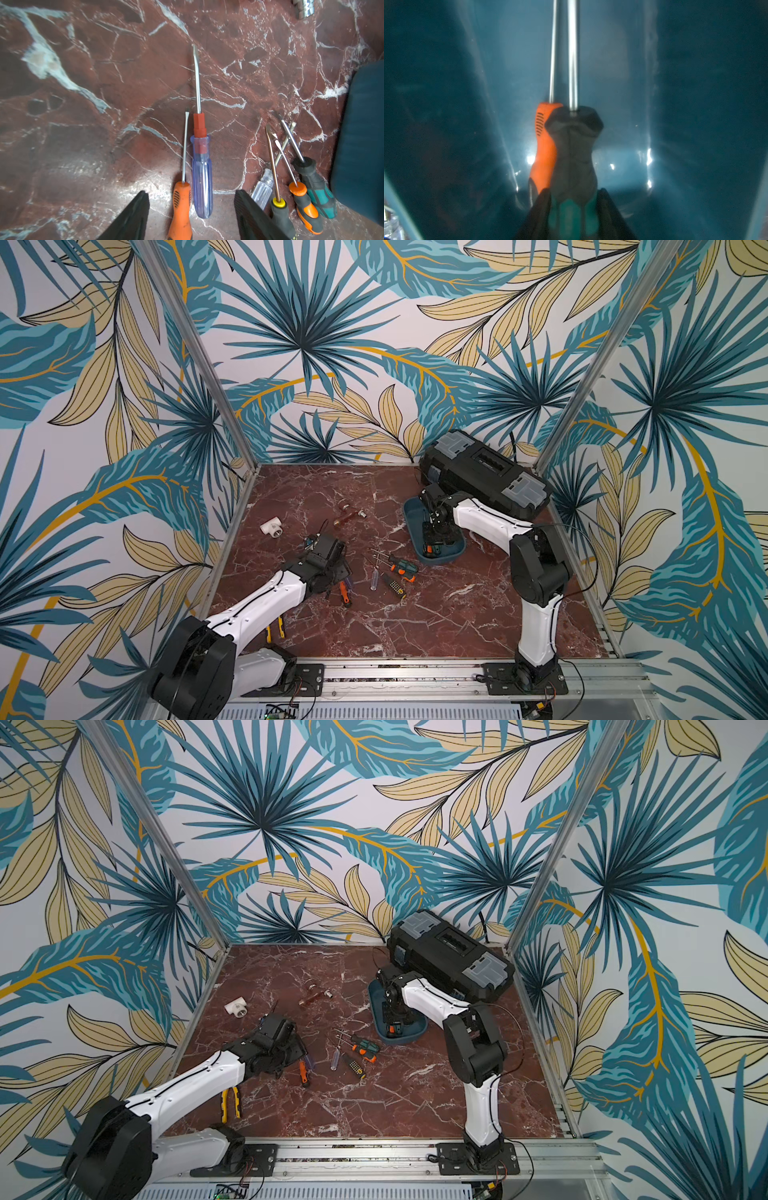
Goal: Put the screwdriver on the desktop into the storage box
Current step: Place the screwdriver in the storage box.
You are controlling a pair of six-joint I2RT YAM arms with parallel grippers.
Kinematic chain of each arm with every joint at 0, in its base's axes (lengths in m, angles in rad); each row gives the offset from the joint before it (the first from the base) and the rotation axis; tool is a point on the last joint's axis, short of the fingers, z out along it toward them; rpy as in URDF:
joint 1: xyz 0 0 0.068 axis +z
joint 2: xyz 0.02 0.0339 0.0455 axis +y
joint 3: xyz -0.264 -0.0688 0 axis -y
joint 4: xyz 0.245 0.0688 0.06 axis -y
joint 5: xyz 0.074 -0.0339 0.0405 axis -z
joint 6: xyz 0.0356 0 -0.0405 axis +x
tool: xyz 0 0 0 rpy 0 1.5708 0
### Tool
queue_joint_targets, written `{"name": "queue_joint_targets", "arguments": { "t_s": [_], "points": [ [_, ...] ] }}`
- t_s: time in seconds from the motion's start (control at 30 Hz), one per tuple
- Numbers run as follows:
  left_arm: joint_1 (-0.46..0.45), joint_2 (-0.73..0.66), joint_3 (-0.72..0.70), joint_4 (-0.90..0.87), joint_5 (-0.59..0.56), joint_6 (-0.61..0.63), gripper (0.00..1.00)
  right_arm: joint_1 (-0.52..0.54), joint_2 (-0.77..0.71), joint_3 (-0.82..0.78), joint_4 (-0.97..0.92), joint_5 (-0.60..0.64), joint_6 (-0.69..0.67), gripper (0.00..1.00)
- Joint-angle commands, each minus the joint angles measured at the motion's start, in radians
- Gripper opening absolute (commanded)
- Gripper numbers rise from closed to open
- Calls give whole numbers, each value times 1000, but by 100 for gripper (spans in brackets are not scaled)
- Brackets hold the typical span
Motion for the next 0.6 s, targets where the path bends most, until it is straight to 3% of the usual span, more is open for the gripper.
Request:
{"name": "queue_joint_targets", "arguments": {
  "t_s": [0.0,0.13,0.33,0.57],
  "points": [
    [6,6,38,15,19,11,69,1,10,5,-26,-11,-37,60],
    [6,22,45,10,27,6,64,1,-58,30,-32,-28,-45,70],
    [5,69,53,6,63,27,55,3,-240,33,-18,-88,-35,70],
    [6,137,51,9,82,51,48,6,-546,-373,285,-233,137,64]
  ]
}}
